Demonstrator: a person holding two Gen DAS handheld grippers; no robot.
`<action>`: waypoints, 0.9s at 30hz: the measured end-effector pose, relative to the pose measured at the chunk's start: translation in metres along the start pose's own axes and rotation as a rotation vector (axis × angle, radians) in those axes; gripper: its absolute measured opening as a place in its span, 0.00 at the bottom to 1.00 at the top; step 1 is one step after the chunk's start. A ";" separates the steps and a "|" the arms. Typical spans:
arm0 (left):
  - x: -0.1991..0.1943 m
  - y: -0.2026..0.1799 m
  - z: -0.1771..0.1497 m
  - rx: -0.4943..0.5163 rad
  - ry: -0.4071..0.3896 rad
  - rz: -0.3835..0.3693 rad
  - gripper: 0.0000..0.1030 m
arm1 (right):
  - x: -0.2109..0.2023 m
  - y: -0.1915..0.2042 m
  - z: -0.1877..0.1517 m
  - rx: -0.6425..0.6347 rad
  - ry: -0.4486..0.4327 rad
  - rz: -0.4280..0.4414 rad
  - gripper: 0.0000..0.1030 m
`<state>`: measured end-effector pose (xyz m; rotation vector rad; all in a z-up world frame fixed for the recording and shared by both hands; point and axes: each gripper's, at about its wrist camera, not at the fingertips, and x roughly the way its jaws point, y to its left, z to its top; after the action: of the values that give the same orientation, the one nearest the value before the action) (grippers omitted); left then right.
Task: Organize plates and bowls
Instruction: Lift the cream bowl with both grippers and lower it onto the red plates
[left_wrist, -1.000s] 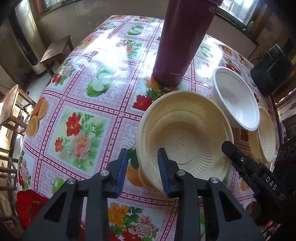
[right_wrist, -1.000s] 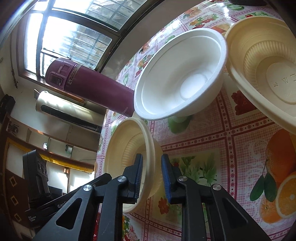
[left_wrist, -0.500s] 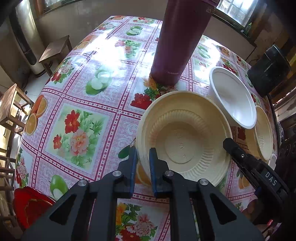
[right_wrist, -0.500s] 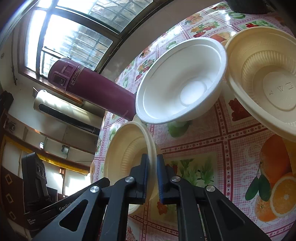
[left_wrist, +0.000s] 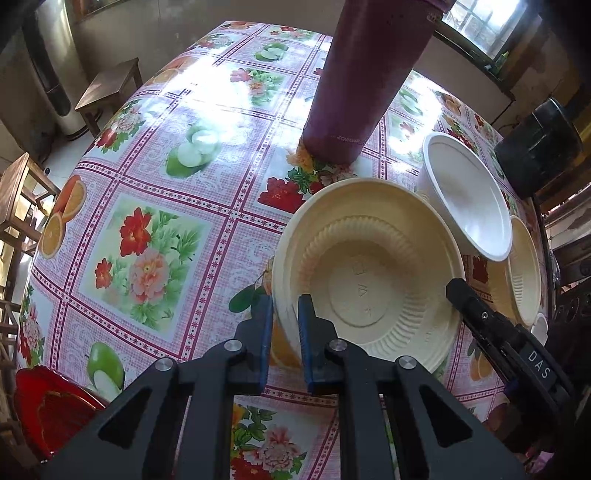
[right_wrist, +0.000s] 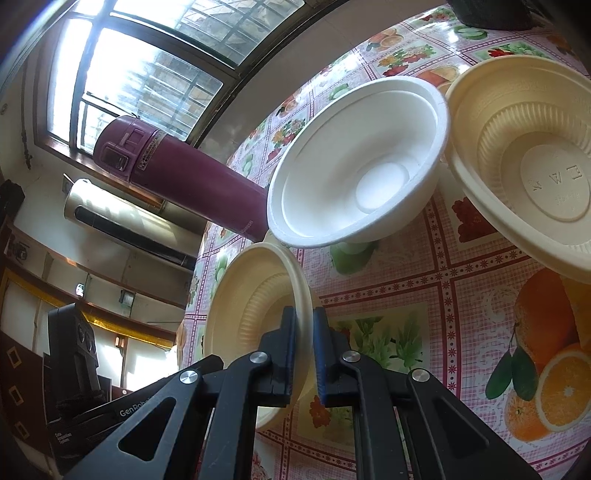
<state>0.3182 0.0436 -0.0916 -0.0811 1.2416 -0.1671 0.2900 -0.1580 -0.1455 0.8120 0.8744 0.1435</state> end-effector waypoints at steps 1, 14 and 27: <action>0.000 -0.001 -0.001 0.005 0.000 0.003 0.11 | 0.000 0.000 0.000 0.001 0.001 0.000 0.08; -0.029 0.010 -0.012 0.015 -0.062 0.006 0.11 | -0.008 0.019 -0.003 -0.037 -0.004 0.046 0.08; -0.100 0.075 -0.058 -0.027 -0.175 0.070 0.12 | -0.014 0.093 -0.045 -0.186 0.063 0.180 0.09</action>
<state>0.2380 0.1363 -0.0287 -0.0734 1.0710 -0.0807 0.2669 -0.0731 -0.0893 0.7143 0.8329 0.4049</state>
